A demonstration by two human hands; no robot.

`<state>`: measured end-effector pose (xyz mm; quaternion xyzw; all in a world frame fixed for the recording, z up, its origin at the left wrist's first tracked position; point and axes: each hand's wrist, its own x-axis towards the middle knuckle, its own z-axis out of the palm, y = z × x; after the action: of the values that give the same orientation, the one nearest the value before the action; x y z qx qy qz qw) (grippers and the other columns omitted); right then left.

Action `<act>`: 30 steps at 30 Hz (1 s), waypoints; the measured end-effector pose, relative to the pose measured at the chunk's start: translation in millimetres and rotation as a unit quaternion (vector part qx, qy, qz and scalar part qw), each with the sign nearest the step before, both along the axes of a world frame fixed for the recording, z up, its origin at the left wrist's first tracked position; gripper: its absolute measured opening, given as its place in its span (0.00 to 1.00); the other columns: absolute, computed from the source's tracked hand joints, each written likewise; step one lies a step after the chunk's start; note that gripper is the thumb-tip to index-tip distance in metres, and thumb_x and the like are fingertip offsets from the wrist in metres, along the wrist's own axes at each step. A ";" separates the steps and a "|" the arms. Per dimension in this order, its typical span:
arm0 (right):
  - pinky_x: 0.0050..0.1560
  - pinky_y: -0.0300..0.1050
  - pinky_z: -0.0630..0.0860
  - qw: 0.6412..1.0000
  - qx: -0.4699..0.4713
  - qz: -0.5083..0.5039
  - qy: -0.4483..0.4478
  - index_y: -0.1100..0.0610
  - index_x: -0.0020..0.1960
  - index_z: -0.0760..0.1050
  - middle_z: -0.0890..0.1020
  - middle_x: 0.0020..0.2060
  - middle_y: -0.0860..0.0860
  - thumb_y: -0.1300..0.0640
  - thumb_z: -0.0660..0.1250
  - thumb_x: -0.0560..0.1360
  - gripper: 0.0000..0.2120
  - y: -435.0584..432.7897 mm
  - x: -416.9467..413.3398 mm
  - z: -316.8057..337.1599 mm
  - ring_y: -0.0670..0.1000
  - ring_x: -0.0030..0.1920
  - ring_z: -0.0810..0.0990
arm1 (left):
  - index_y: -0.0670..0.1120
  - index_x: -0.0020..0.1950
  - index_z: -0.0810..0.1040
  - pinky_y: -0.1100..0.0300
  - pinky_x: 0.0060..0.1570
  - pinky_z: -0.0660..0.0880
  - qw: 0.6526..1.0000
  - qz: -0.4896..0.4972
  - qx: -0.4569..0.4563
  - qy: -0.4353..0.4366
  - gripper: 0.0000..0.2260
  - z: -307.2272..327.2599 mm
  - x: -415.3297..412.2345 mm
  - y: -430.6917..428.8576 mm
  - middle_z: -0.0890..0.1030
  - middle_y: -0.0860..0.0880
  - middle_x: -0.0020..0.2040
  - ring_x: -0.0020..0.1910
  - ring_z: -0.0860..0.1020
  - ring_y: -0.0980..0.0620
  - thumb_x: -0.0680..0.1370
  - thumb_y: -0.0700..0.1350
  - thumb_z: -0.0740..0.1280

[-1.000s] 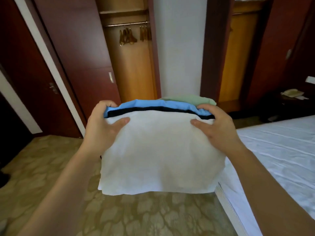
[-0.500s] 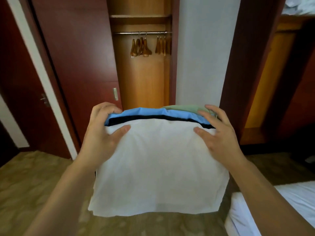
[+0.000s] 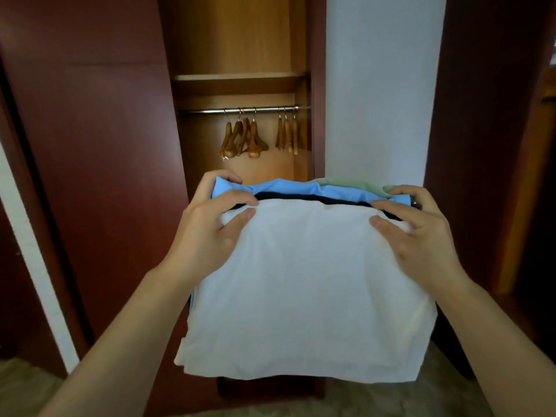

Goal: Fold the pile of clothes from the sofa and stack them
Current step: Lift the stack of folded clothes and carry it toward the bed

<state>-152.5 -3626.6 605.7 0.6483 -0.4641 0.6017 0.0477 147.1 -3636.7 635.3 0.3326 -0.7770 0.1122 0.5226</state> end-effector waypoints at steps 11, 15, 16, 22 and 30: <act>0.55 0.19 0.63 0.993 -0.088 0.053 0.062 0.58 0.55 0.83 0.70 0.57 0.44 0.61 0.71 0.75 0.10 -274.9 39.9 89.7 0.37 0.53 0.69 | 0.45 0.55 0.77 0.79 0.51 0.63 0.986 0.143 -0.040 0.081 0.11 73.5 30.8 -233.5 0.64 0.59 0.54 0.50 0.67 0.66 0.74 0.38 0.72; 0.55 0.19 0.63 0.992 -0.106 0.050 0.054 0.57 0.56 0.82 0.70 0.56 0.43 0.60 0.70 0.75 0.10 -360.3 57.4 113.5 0.37 0.52 0.70 | 0.43 0.58 0.75 0.84 0.48 0.62 0.983 0.158 -0.062 0.073 0.14 95.0 45.4 -315.7 0.61 0.64 0.55 0.50 0.67 0.65 0.74 0.39 0.72; 0.54 0.19 0.63 0.992 -0.104 0.049 0.049 0.57 0.56 0.82 0.70 0.56 0.42 0.60 0.70 0.75 0.10 -382.7 62.4 119.7 0.37 0.52 0.70 | 0.43 0.59 0.75 0.83 0.47 0.63 0.982 0.161 -0.070 0.070 0.15 100.6 50.6 -339.1 0.61 0.62 0.57 0.50 0.67 0.64 0.75 0.40 0.72; 0.52 0.18 0.63 0.989 -0.143 0.031 0.007 0.54 0.55 0.83 0.71 0.54 0.41 0.58 0.71 0.75 0.10 -505.0 92.0 177.2 0.37 0.51 0.72 | 0.42 0.61 0.74 0.82 0.46 0.63 0.978 0.132 -0.152 0.053 0.16 159.4 81.6 -479.0 0.61 0.58 0.60 0.49 0.66 0.65 0.75 0.41 0.72; 0.56 0.30 0.64 0.962 -0.257 -0.082 0.042 0.53 0.59 0.81 0.69 0.55 0.40 0.55 0.69 0.77 0.11 -618.0 112.8 310.4 0.42 0.53 0.70 | 0.46 0.56 0.75 0.80 0.41 0.63 0.958 0.097 -0.257 0.084 0.11 283.2 90.4 -619.8 0.65 0.48 0.64 0.46 0.72 0.53 0.76 0.42 0.71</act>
<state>-39.7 -4244.6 916.1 0.5984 -0.3429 0.6670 0.2819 237.5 -4256.5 918.5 0.2695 -0.6392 0.3297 0.6404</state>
